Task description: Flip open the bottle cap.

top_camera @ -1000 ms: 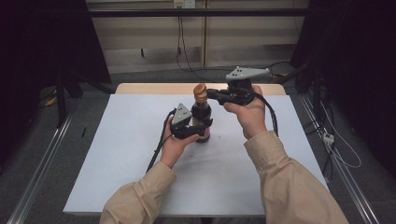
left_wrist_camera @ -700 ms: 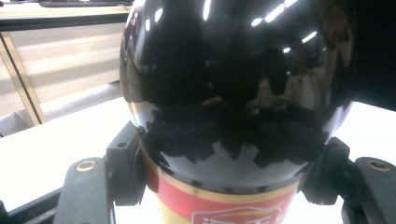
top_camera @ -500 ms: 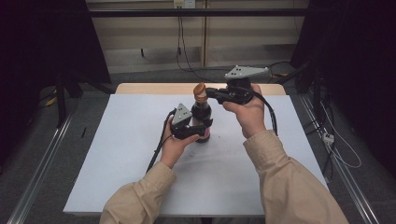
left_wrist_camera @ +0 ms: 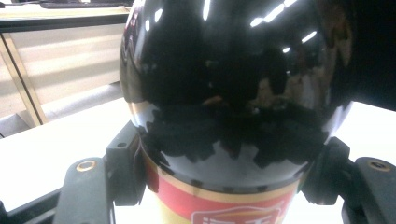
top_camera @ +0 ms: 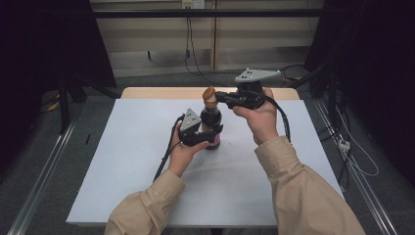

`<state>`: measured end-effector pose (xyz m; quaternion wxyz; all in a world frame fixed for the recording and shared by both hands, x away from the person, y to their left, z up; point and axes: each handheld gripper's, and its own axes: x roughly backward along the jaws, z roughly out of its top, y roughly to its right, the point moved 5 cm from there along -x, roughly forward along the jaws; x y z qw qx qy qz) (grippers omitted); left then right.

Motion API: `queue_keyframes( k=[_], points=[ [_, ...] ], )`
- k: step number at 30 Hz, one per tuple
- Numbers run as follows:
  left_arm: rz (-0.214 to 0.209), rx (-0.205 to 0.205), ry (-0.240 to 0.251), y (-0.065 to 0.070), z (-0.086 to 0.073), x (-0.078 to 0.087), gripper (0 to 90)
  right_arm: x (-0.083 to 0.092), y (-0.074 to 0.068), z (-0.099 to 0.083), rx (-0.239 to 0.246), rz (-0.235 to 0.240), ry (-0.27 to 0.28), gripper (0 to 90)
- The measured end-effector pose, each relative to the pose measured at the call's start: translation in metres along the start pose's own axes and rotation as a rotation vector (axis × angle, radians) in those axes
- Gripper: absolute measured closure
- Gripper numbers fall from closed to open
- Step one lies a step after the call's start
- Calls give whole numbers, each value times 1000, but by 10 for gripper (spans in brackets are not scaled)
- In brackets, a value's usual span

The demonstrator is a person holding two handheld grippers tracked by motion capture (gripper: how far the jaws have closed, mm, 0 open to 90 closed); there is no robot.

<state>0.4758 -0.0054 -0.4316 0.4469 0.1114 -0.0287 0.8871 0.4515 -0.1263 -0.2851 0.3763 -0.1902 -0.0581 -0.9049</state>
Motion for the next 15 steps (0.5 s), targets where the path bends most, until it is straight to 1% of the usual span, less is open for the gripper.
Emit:
queue_keyframes(
  k=[4,6,8,11,12,13,15],
  points=[
    [8,0,2,0,0,0,308,0,-1,2,1,5,6,900],
    [5,0,0,0,0,0,308,0,-1,3,-3,7,10,900],
    [-1,-11,-4,0,0,0,307,0,-2,4,2,7,11,900],
    [1,-1,2,0,0,0,307,-1,-3,4,8,5,9,900],
    [0,-1,1,0,0,0,307,-1,-3,3,11,1,5,900],
    [-1,-10,-4,0,0,0,307,-1,-3,3,11,3,8,900],
    [-1,-10,-5,0,0,0,307,-1,-2,3,12,2,6,900]
  ],
)
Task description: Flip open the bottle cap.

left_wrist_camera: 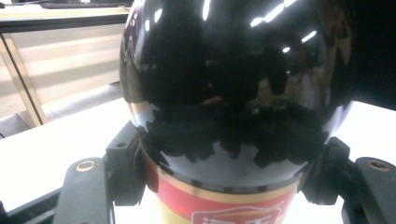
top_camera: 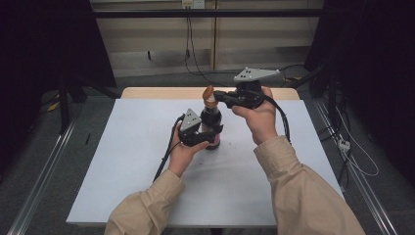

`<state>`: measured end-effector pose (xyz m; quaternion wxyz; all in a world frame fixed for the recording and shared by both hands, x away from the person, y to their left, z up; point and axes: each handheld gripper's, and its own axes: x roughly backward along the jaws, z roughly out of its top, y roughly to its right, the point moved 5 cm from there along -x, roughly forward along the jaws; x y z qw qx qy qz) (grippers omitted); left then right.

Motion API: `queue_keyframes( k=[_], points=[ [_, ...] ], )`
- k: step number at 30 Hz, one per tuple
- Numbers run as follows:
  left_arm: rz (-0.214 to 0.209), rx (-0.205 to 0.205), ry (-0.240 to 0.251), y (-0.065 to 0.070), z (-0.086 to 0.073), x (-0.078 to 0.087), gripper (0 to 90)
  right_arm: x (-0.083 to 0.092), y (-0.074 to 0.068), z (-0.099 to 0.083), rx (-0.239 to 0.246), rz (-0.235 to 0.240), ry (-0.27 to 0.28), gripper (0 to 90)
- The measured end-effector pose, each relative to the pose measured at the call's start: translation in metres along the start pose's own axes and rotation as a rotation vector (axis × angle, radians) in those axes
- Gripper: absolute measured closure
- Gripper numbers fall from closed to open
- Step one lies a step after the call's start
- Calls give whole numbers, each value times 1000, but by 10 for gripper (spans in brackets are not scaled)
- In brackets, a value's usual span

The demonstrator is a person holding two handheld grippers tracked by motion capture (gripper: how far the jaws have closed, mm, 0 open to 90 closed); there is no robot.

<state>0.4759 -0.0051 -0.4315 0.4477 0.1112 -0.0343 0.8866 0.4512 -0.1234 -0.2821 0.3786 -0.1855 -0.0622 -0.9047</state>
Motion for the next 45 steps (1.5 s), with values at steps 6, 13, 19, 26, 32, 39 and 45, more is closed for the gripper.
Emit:
queue_keyframes(
  k=[6,13,19,26,32,39,45],
  points=[
    [-2,-1,1,1,0,0,307,0,-1,1,-5,3,6,900],
    [0,-12,-4,0,0,0,306,-1,-2,3,1,1,6,900],
    [1,2,5,1,0,0,306,-1,-2,3,1,0,7,900],
    [1,0,4,1,0,0,306,-2,-3,5,-1,2,14,900],
    [0,-8,-2,1,0,0,305,-2,-3,4,1,3,13,900],
    [4,-6,1,1,0,0,305,-4,-5,5,-1,10,16,900],
    [7,-11,-2,2,0,0,304,-6,-10,7,7,21,22,900]
  ],
)
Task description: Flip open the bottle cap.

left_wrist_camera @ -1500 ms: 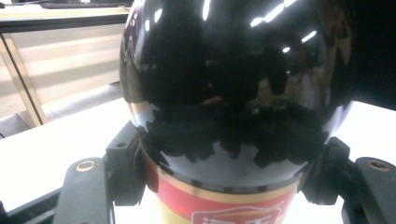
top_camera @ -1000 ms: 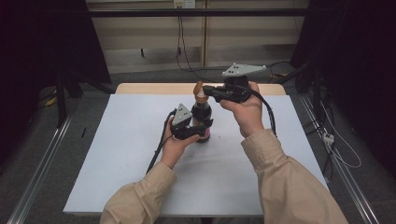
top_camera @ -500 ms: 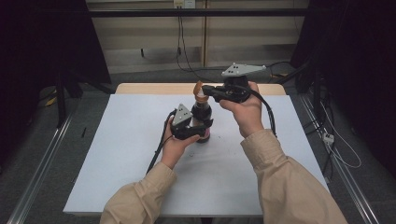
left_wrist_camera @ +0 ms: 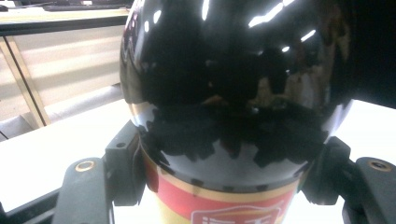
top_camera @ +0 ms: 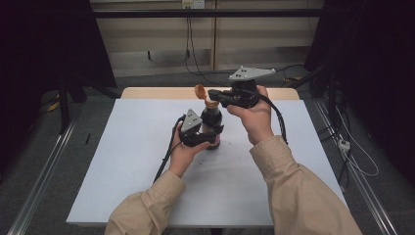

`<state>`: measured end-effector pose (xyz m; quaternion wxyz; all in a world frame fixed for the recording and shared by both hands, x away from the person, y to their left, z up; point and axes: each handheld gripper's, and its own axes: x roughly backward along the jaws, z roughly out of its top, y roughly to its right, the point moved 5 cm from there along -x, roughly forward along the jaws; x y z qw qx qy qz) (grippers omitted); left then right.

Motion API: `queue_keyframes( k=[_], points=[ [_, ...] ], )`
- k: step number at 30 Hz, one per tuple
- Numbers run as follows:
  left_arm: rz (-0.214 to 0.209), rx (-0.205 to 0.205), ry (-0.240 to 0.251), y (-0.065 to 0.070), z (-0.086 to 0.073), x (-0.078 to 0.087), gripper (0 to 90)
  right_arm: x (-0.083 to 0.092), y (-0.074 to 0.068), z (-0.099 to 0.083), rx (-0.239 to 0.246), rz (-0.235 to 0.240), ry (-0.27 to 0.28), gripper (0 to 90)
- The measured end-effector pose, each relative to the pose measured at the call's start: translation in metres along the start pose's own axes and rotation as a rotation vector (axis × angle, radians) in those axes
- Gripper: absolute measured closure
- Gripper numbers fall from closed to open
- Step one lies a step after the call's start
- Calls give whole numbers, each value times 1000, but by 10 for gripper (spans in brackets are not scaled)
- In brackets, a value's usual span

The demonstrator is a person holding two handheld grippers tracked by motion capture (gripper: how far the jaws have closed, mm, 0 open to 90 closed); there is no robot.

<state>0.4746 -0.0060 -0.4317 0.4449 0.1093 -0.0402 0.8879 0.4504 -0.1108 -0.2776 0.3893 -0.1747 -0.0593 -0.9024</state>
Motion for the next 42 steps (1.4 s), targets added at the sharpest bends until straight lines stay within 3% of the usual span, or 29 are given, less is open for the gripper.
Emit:
queue_keyframes(
  k=[4,11,14,19,26,32,35,39,42],
  points=[
    [-1,6,2,-1,0,0,303,2,1,0,-5,-2,0,900],
    [0,12,3,-1,0,0,298,9,4,-3,-56,12,31,900],
    [8,4,0,-1,0,0,296,13,6,-6,-50,4,28,895],
    [27,9,9,0,0,-1,296,18,10,-11,-68,-4,43,822],
    [15,-1,-1,-1,0,0,294,23,14,-19,-73,-26,55,689],
    [-16,70,-11,-3,0,4,272,26,17,-26,-87,-41,68,520],
    [-17,57,-21,-3,0,5,273,27,18,-32,-86,-40,73,471],
    [-37,92,-23,-3,1,8,234,30,20,-39,-92,-38,76,432],
    [-52,78,-44,-5,1,12,219,33,21,-43,-94,-34,86,405]
  ],
)
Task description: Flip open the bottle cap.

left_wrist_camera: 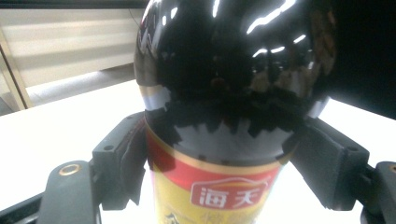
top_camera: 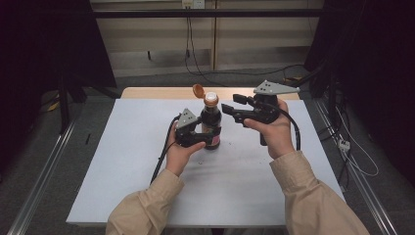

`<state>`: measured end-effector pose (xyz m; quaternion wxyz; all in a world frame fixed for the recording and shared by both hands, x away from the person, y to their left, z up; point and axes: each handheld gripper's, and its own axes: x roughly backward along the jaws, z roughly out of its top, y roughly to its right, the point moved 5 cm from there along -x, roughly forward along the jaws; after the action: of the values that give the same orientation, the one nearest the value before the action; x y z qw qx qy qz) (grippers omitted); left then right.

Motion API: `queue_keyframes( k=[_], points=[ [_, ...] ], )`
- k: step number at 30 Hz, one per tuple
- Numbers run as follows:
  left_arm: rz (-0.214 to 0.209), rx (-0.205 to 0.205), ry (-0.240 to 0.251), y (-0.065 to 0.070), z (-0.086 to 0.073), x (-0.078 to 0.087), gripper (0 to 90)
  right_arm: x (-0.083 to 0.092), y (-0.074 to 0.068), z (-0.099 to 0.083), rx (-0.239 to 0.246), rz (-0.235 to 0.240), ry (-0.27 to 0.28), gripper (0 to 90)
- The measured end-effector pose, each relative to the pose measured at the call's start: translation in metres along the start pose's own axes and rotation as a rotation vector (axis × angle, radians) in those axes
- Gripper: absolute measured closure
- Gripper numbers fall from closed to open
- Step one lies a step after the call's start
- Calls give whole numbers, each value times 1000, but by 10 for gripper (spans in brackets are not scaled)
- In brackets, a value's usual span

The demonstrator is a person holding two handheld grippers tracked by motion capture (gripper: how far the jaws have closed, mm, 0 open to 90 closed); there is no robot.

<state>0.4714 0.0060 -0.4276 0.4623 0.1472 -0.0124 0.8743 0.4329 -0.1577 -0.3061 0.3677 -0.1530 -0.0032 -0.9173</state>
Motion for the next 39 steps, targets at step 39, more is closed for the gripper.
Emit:
queue_keyframes(
  k=[39],
  points=[
    [-39,16,-19,-4,-9,74,40,24,-2,-82,6,25,-48,207]
  ],
)
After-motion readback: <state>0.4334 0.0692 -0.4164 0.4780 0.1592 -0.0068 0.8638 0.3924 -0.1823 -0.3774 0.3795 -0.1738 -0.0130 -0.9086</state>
